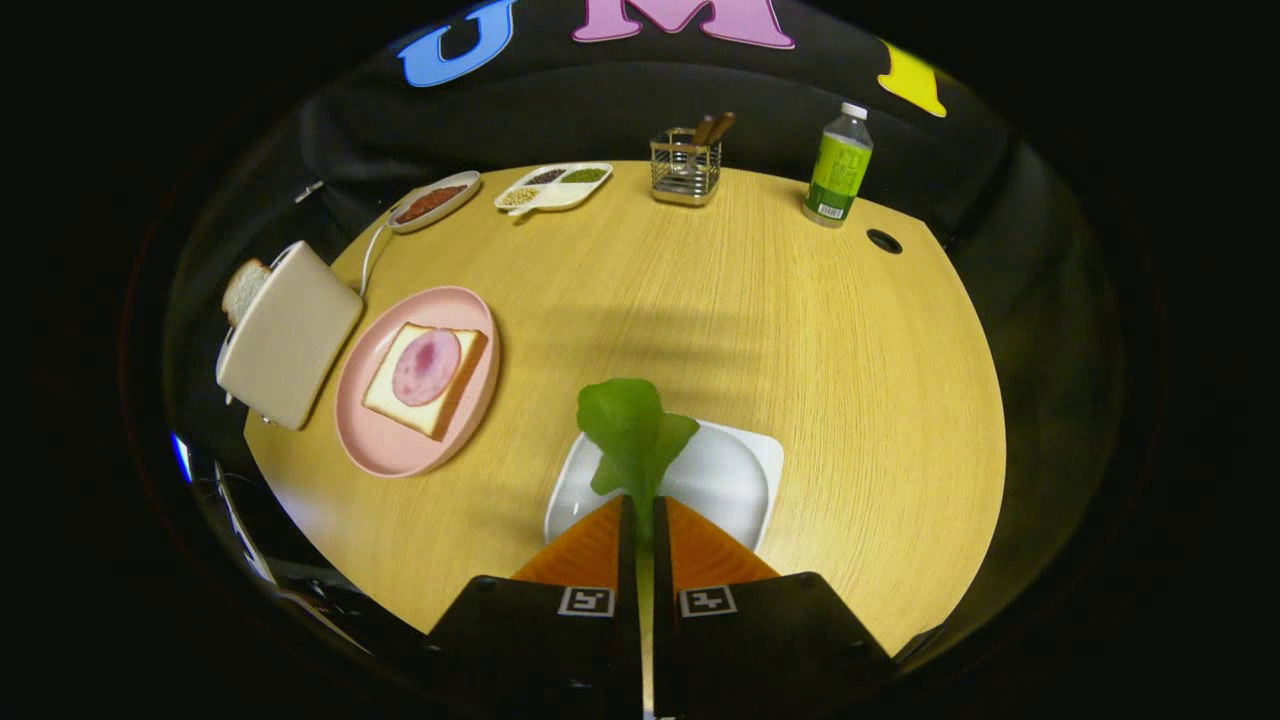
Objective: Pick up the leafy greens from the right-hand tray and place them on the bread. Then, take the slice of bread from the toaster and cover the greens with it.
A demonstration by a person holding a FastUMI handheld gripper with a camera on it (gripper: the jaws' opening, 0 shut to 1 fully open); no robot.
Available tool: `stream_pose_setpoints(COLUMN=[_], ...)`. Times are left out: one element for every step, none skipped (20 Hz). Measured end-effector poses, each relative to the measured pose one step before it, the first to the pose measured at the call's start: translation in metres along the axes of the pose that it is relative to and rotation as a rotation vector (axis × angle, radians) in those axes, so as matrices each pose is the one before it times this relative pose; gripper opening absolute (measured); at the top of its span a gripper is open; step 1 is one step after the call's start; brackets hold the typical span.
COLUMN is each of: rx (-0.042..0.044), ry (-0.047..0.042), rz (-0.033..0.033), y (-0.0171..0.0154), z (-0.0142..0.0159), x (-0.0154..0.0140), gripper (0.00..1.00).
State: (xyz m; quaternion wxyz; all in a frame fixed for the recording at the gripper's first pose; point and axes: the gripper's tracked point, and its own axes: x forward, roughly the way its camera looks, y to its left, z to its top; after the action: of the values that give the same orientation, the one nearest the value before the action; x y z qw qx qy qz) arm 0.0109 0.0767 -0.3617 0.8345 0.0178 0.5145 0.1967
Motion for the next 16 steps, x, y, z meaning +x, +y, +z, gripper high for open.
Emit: stream_pose_setpoints(rx=[-0.00804,-0.01049,-0.01103,-0.00866,-0.00771,-0.01093,-0.01605,-0.01779,-0.01395,-0.00831,-0.00836,-0.01034,-0.01176,-0.00817,-0.00067,0.00562], ry=[-0.02264,-0.01932,-0.01616,-0.01221,-0.01148,-0.00884,-0.00796,-0.00525,-0.00083,0.00518,0.00528,0.00337,0.00167,0.00141,0.00889,0.00979], rz=[0.01613,0.01598,0.01775,0.02440,0.02385,0.02305,0.01843,0.01381,0.01170,0.01339,0.01202,0.00460,-0.00332,0.00012,0.00369,0.00441], y=[0.01102,0.01147,0.01334,0.01549,0.01606,0.01528,0.01459,0.01271,0.01238,0.01253,0.01045,0.00854,0.00592,0.00597,0.00514,0.00438], z=[0.00972,0.00896,0.00999,0.00992,0.01016,0.00938,0.00881,0.00696,0.00600,0.00472,0.00424,0.00403,0.00430,0.00357,0.00110,0.00100], x=[-0.00709,-0.00468,-0.00322,-0.00203,-0.00023,0.00076,0.00285,0.00378,0.00487,0.00689,0.00577,0.00773,0.00665,0.00625,0.00680,0.00713], gripper=[0.09,0.09,0.09,0.09,0.09,0.09,0.09,0.09,0.09,0.09,0.09,0.09,0.10,0.10,0.10,0.10])
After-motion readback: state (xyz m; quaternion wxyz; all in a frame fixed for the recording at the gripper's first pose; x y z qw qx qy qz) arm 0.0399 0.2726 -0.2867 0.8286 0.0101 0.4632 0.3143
